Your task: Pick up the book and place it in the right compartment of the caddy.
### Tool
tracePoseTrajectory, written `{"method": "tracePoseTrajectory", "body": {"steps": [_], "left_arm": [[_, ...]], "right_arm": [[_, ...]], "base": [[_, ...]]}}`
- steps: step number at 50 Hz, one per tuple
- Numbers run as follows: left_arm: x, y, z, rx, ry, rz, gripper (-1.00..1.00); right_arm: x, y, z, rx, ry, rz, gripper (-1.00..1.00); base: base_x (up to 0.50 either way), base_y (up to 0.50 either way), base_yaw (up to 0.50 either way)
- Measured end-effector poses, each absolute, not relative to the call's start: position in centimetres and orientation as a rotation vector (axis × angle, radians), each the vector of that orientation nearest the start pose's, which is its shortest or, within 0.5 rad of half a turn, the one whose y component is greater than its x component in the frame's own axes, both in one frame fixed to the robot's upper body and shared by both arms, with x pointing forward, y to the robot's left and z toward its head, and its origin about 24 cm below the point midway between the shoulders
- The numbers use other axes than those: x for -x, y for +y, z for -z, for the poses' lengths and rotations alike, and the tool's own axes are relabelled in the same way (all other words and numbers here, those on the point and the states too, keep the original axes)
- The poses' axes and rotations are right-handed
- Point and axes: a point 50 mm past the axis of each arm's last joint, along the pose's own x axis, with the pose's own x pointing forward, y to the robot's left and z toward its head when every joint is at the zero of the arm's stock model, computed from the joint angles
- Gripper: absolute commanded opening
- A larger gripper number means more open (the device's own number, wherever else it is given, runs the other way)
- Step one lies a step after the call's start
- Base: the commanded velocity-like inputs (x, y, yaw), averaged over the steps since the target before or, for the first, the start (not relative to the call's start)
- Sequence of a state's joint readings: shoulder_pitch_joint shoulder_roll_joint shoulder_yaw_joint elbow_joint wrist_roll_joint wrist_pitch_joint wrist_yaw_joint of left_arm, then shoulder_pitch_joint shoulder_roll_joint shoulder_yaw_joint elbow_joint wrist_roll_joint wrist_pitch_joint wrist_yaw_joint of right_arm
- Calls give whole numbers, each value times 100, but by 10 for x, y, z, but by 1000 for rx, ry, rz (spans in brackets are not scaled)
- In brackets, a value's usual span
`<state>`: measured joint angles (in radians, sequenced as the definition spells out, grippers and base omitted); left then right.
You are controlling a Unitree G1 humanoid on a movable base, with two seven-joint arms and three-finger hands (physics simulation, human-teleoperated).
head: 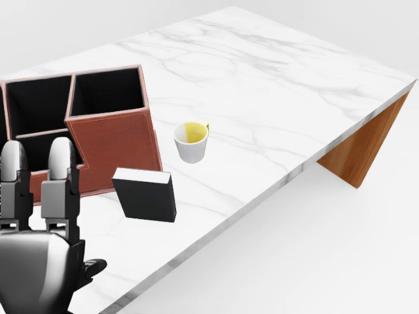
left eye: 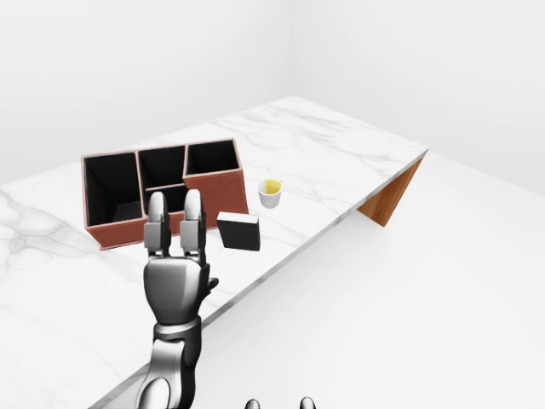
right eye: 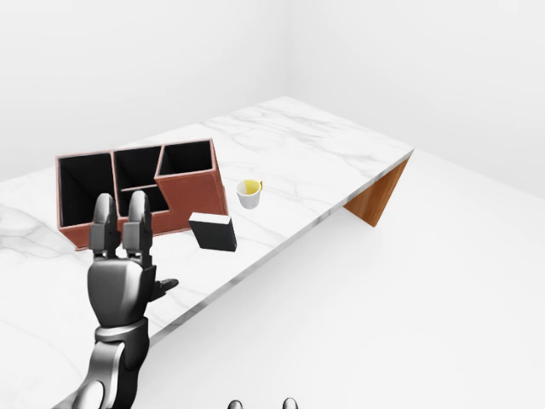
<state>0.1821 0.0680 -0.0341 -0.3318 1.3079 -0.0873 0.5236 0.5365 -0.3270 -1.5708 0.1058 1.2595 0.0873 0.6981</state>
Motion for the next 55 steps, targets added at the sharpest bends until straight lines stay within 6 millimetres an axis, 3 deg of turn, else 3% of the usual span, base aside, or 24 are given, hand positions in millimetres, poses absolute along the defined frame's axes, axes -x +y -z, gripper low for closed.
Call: {"method": "tracePoseTrajectory", "body": {"steps": [22, 55], "left_arm": [[-193, 142, -114, -1490, -690, -441, 100], [-198, 140, -105, -1504, -675, -394, 100]], "right_arm": [[81, -427, -153, -176, -735, 744, 100], [80, -426, -152, -167, -718, 748, 100]], "base": [[0, 0, 0], [0, 0, 0]]}}
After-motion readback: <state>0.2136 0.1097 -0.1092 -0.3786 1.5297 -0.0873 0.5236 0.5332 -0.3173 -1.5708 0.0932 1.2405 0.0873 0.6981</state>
